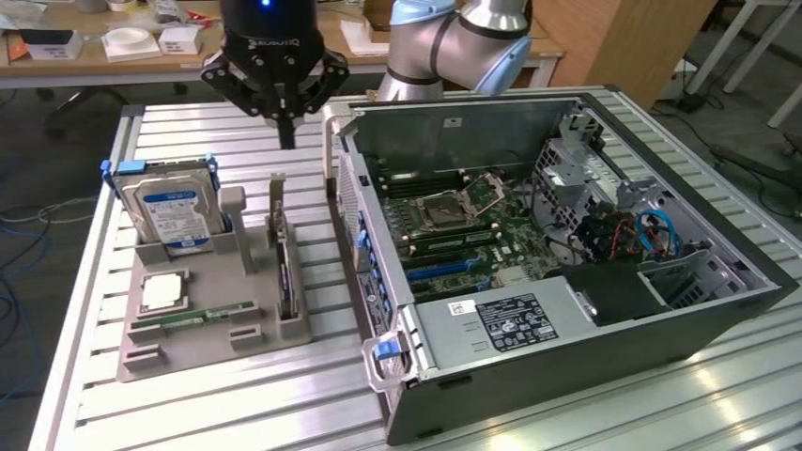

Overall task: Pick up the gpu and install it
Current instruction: 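Reach for the gpu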

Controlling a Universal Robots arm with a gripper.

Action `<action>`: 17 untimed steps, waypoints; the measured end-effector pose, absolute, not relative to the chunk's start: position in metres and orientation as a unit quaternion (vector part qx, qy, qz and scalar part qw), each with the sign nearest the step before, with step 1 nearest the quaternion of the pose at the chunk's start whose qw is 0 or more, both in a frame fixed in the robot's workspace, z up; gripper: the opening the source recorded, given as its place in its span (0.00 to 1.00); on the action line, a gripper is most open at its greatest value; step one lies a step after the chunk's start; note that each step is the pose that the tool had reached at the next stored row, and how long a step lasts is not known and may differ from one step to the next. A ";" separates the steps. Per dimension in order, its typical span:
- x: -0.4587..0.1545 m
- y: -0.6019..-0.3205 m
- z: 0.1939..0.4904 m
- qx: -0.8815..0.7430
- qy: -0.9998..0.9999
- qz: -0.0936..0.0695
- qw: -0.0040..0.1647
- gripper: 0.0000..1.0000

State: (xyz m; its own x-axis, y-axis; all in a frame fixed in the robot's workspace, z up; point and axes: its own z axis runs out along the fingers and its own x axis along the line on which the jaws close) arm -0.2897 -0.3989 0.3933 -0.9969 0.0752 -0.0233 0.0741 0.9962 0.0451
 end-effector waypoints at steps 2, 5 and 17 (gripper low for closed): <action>-0.296 -0.399 0.393 0.037 0.999 0.022 0.012 0.10; -0.305 -0.399 0.393 0.037 0.999 0.022 0.013 0.10; -0.315 -0.399 0.393 0.037 0.999 0.022 0.012 0.10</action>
State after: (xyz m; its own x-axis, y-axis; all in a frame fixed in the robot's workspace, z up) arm -0.3147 -0.3989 0.3933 -0.9969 0.0753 -0.0233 0.0742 0.9962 0.0451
